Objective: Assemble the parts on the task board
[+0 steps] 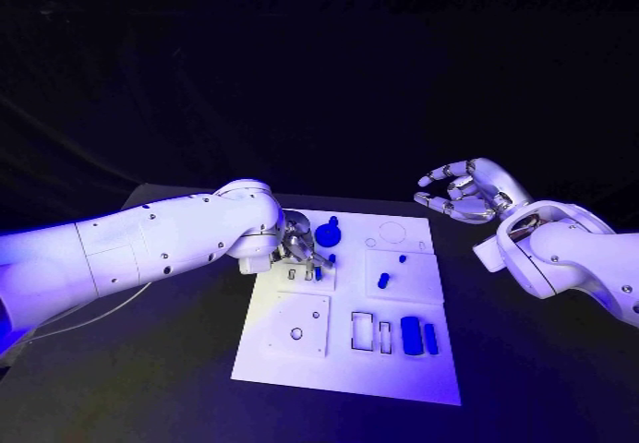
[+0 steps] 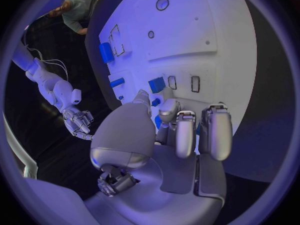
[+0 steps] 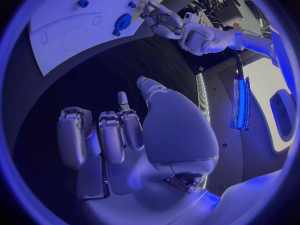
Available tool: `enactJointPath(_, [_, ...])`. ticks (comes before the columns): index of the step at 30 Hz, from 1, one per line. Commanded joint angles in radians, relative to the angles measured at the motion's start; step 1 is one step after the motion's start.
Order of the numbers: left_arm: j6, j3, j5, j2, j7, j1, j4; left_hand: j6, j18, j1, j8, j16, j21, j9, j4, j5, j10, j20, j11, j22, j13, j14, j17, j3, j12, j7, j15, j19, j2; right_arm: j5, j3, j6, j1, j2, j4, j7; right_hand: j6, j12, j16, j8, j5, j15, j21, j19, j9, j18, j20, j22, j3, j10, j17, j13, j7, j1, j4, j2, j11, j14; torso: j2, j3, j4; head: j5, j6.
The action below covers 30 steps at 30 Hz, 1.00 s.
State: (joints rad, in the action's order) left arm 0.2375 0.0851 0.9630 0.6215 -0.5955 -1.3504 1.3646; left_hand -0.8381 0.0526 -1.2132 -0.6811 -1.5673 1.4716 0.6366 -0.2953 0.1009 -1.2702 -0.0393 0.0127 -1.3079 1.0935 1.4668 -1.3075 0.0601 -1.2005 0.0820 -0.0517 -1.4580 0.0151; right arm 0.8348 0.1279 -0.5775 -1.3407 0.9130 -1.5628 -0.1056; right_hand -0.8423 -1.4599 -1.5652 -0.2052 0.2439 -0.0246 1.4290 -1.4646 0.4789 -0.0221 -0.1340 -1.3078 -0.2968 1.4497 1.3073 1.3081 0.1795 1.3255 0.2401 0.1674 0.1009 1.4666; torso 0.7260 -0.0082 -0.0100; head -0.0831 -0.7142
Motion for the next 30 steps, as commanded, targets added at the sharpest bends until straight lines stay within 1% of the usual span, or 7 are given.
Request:
enactJointPath(1, [0.034, 0.0, -0.014, -0.003, 0.001, 0.0, 0.001, 0.002, -0.005, -0.001, 0.004, -0.004, 0.006, 0.002, 0.0, 0.0, 0.0, -0.003, -0.004, -0.032, 0.002, 0.104, -0.263, -0.015, -0.005, -0.002, -0.001, -0.006, -0.012, 0.011, 0.0, 0.015, 0.001, -0.001, 0.0, -0.001, 0.004, -0.002, -0.004, -0.004, 0.006, 0.004, -0.006, -0.008, 0.001, -0.019, 0.009, -0.139, 0.001, 0.0, 0.258, 0.131, -0.004, 0.0, 0.007, 0.002, -0.008, 0.103, 0.0, 0.0005, 0.0003, 0.001, -0.002])
enactJointPath(12, [0.036, 0.0, -0.017, -0.004, 0.0, 0.001, 0.006, 0.0, -0.006, -0.004, 0.005, -0.004, 0.007, 0.003, 0.001, 0.001, -0.002, -0.003, -0.005, -0.034, 0.004, 0.104, -0.263, -0.038, -0.007, -0.002, -0.001, -0.006, -0.017, 0.011, 0.0, 0.014, 0.002, -0.002, 0.001, -0.002, 0.004, -0.003, -0.004, -0.005, 0.008, 0.004, -0.005, -0.008, 0.001, -0.019, 0.009, -0.139, 0.001, 0.001, 0.259, 0.132, -0.004, 0.0, 0.007, 0.002, -0.008, 0.103, 0.0, 0.001, 0.0, 0.0, -0.002])
enactJointPath(16, [0.028, 0.0, -0.022, -0.003, -0.001, 0.001, 0.006, 0.0, -0.006, -0.009, 0.007, -0.004, 0.008, 0.003, 0.001, 0.001, -0.002, -0.003, -0.006, -0.035, 0.004, 0.104, -0.263, -0.061, -0.007, -0.003, -0.002, -0.007, -0.013, 0.011, 0.0, 0.014, 0.002, -0.002, 0.001, -0.002, 0.004, -0.003, -0.004, -0.005, 0.008, 0.004, -0.005, -0.008, 0.001, -0.019, 0.009, -0.139, 0.001, 0.001, 0.259, 0.132, -0.004, 0.0, 0.007, 0.002, -0.008, 0.103, 0.0, 0.0007, 0.0, 0.0, -0.002])
enactJointPath(17, [0.028, 0.0, -0.024, -0.003, -0.001, 0.001, 0.006, 0.001, -0.006, -0.015, 0.009, -0.004, 0.007, 0.003, 0.001, 0.001, -0.002, -0.002, -0.006, -0.035, 0.004, 0.104, -0.263, -0.074, -0.007, -0.004, -0.002, -0.006, -0.007, 0.011, 0.0, 0.014, 0.002, -0.002, 0.002, -0.002, 0.004, -0.003, -0.004, -0.005, 0.009, 0.004, -0.005, -0.008, 0.001, -0.019, 0.009, -0.14, 0.001, 0.002, 0.259, 0.133, -0.004, 0.0, 0.007, 0.002, -0.009, 0.103, 0.0, 0.0004, 0.0, 0.0, -0.002])
enactJointPath(19, [0.028, 0.0, -0.027, -0.003, -0.001, 0.001, 0.007, 0.001, -0.006, -0.024, 0.012, -0.004, 0.008, 0.003, 0.001, 0.0, -0.002, -0.001, -0.007, -0.035, 0.004, 0.104, -0.263, -0.102, -0.007, -0.004, -0.003, -0.006, -0.005, 0.011, 0.0, 0.015, 0.003, -0.003, 0.002, -0.002, 0.004, -0.003, -0.004, -0.005, 0.009, 0.004, -0.005, -0.008, 0.001, -0.019, 0.009, -0.14, 0.001, 0.002, 0.259, 0.133, -0.004, 0.0, 0.007, 0.002, -0.009, 0.103, 0.0, 0.0006, 0.0002, 0.0, -0.002])
enactJointPath(28, [0.04, 0.0, -0.045, -0.003, 0.005, 0.002, 0.009, 0.001, -0.006, -0.051, 0.021, -0.004, 0.008, 0.003, 0.002, -0.001, 0.002, 0.0, -0.008, -0.038, 0.002, 0.104, -0.263, -0.188, -0.004, -0.006, -0.004, -0.006, -0.029, 0.011, 0.0, 0.015, 0.003, -0.003, 0.003, -0.002, 0.003, -0.003, -0.004, -0.006, 0.01, 0.004, -0.006, -0.008, 0.001, -0.019, 0.009, -0.139, 0.001, 0.002, 0.259, 0.133, -0.004, 0.0, 0.008, 0.002, -0.009, 0.103, 0.0, 0.0005, 0.0006, 0.001, -0.002])
enactJointPath(30, [0.04, 0.0, -0.052, -0.003, 0.006, 0.002, 0.009, 0.0, -0.007, -0.066, 0.024, -0.004, 0.009, 0.003, 0.002, -0.001, 0.003, 0.0, -0.009, -0.04, 0.002, 0.104, -0.263, -0.225, -0.003, -0.006, -0.005, -0.007, -0.039, 0.011, 0.0, 0.015, 0.003, -0.003, 0.003, -0.002, 0.003, -0.003, -0.004, -0.006, 0.01, 0.004, -0.006, -0.008, 0.001, -0.019, 0.009, -0.139, 0.001, 0.002, 0.259, 0.133, -0.004, 0.0, 0.008, 0.002, -0.009, 0.103, 0.0, 0.0004, 0.0005, 0.001, -0.003])
